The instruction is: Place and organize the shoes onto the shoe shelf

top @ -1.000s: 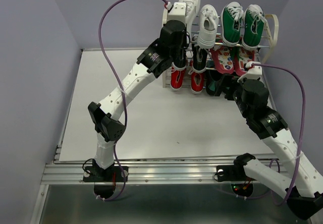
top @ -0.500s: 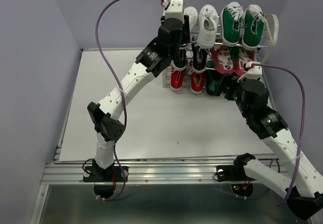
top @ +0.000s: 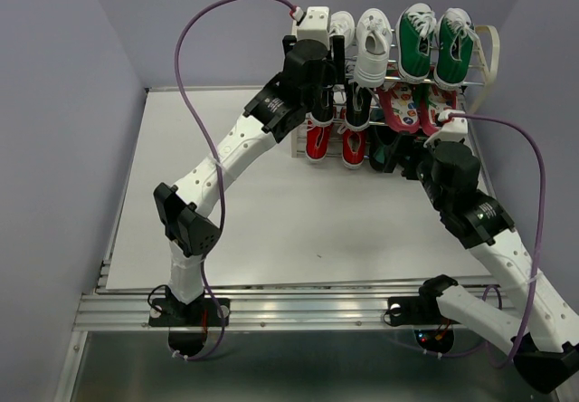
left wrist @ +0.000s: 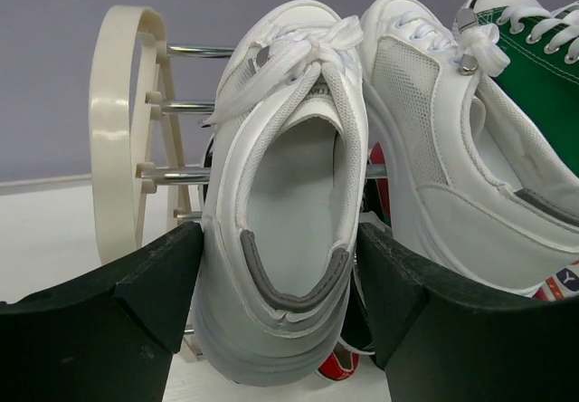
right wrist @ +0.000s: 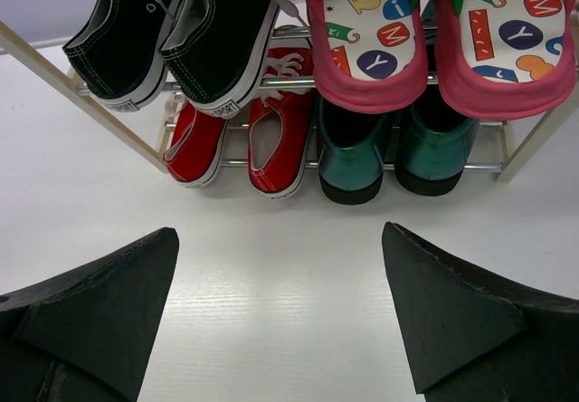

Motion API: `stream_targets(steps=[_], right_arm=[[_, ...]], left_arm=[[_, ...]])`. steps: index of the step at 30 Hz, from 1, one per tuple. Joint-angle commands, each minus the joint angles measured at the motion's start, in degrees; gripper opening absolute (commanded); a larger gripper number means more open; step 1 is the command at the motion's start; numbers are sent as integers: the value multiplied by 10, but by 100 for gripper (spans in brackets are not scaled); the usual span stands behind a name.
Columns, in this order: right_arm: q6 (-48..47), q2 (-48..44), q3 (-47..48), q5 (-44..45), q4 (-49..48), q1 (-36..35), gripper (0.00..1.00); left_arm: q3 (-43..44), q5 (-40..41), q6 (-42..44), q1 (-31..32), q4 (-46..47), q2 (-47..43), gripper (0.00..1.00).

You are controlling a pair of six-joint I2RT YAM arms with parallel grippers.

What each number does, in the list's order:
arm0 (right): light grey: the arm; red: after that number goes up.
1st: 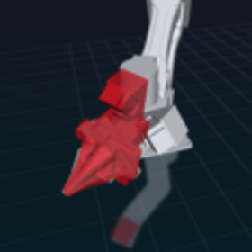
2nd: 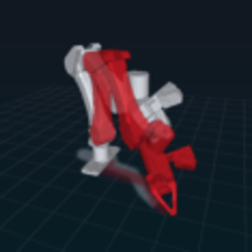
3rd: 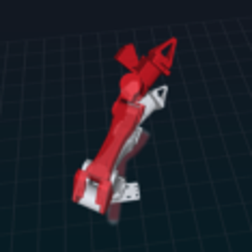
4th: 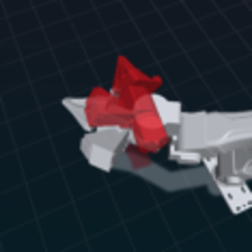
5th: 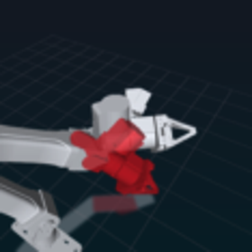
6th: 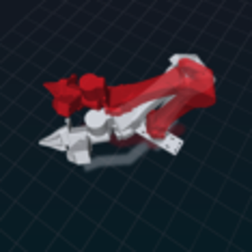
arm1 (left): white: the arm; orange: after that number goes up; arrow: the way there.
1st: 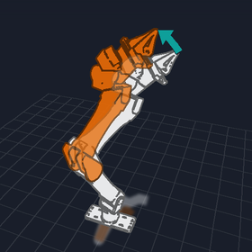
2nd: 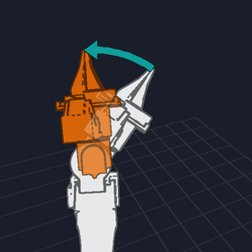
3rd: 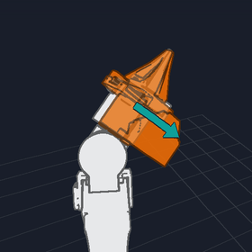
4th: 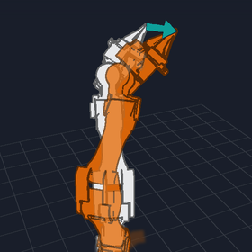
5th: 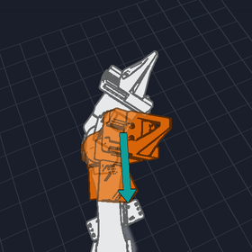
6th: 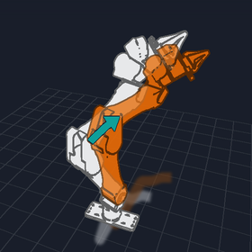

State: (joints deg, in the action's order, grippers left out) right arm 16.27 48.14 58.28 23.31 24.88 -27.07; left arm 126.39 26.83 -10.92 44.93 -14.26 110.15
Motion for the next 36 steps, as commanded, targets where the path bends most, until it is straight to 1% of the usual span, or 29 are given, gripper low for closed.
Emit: stream_targets(steps=[1,2,4,5,7,8,10,11,12,16,19,20,23,27,36], right_arm=[[-5,1,5,-5,-25,2,100],[-5,1,5,-5,-25,2,100],[-5,1,5,-5,-25,2,100],[-5,2,5,-6,-25,2,100],[-5,2,5,-7,-25,2,100],[-6,2,4,-6,-25,2,100],[-6,2,4,-5,-25,2,100],[-7,3,4,-5,-25,2,100],[-8,3,4,-4,-24,2,100],[-11,5,4,-4,-24,2,100],[-13,6,4,-1,-24,2,100],[-13,7,5,1,-24,2,100],[-16,10,6,-1,-25,2,100],[-19,12,7,-4,-24,2,100],[-26,16,7,-12,-25,2,100]], left_arm=[[-19,-8,20,4,28,-40,79],[-20,0,23,5,28,-39,79],[-17,14,23,5,30,-35,73],[-11,29,23,5,33,-32,62],[-7,40,23,5,38,-27,49],[-4,52,20,6,42,-27,38],[-4,56,20,6,50,-26,33],[-4,61,20,6,59,-23,20],[-5,64,20,6,63,-22,15],[-18,62,31,7,104,-19,0],[-26,69,49,13,140,-19,0],[-38,74,58,18,178,-20,0],[-46,102,91,24,229,-13,0],[-47,124,129,30,270,1,0],[-75,152,136,30,339,17,0]])
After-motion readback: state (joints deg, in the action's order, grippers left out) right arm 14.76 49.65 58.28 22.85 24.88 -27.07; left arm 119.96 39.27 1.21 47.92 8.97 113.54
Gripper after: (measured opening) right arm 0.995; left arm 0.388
